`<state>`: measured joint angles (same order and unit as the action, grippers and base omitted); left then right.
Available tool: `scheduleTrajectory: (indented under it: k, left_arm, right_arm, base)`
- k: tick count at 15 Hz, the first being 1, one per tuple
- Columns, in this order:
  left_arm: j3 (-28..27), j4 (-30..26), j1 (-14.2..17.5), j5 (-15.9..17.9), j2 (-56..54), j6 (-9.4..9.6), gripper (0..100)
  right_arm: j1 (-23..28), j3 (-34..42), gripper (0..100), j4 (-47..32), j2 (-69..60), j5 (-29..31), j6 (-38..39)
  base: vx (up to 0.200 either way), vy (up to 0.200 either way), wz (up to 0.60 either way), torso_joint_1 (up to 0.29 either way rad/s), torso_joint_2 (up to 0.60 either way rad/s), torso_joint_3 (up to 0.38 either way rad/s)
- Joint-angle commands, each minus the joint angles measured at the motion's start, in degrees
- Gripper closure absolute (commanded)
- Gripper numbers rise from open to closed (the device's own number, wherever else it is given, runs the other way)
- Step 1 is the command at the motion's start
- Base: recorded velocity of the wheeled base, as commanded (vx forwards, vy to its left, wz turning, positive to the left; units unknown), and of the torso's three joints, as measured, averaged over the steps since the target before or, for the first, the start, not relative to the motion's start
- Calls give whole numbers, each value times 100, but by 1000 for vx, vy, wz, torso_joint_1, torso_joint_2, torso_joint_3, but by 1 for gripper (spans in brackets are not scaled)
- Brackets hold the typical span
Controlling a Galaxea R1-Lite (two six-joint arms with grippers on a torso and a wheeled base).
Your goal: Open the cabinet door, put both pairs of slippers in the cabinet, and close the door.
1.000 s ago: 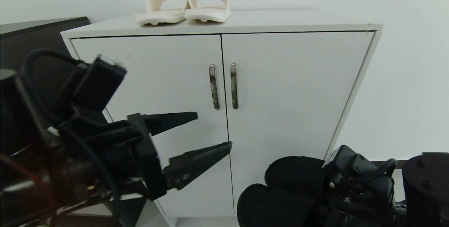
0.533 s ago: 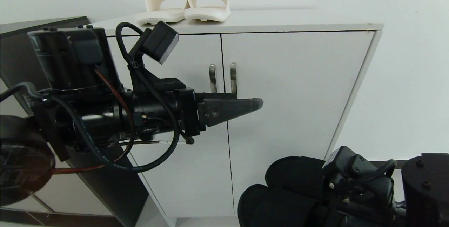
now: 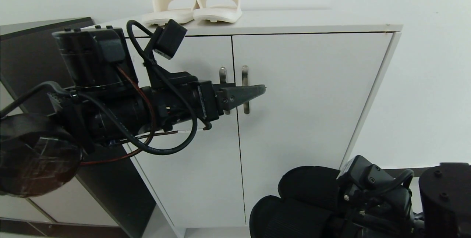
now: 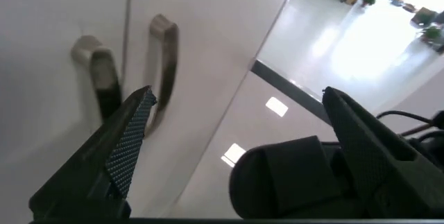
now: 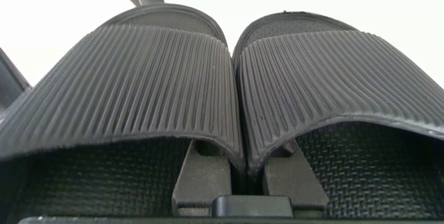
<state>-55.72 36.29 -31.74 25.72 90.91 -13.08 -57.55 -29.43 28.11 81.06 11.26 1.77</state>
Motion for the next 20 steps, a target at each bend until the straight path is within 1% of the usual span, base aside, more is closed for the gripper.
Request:
scheduleTrajectory:
  k: [1, 2, 6, 11, 12, 15, 16, 17, 19, 20]
  left_arm:
    - [0, 1, 10, -155, 156, 86, 0]
    - [-18, 1, 10, -226, 217, 130, 0]
    - [-281, -8, 10, -234, 498, 139, 0]
    - [-308, -8, -113, -234, 613, 139, 0]
    - [-325, -8, -121, -234, 613, 130, 100]
    - [-334, -8, -121, -226, 577, 139, 100]
    - [-334, -8, -192, -226, 542, 130, 100]
    - [-308, -17, -324, -234, 463, 130, 100]
    - [-132, -26, -385, -234, 279, 130, 100]
    - [9, -26, -447, -234, 147, 122, 100]
  right_arm:
    - [-2, 7, 100, 1, 24, -1, -1]
    - [-2, 7, 100, -7, 24, -1, -1]
    - [-2, 16, 100, 1, 16, 7, -71]
    - [-2, 69, 100, -7, 7, -10, -71]
    - [-2, 78, 100, 1, -2, -19, -80]
    - [-81, 139, 100, 1, -46, -54, -80]
    - [-125, 218, 100, -7, -81, -89, -168]
    - [-151, 289, 100, -7, -151, -265, -265]
    - [-186, 517, 100, -25, -441, -1030, -361]
    - [-186, 596, 100, -16, -521, -1206, -449]
  base:
    - [0, 0, 0, 0, 0, 0]
    - [0, 0, 0, 0, 0, 0]
    - [0, 0, 0, 0, 0, 0]
    - [0, 0, 0, 0, 0, 0]
    - [0, 0, 0, 0, 0, 0]
    - [0, 0, 0, 0, 0, 0]
    - [0, 0, 0, 0, 0, 0]
    - [0, 0, 0, 0, 0, 0]
    - [0, 0, 0, 0, 0, 0]
    - [0, 0, 0, 0, 0, 0]
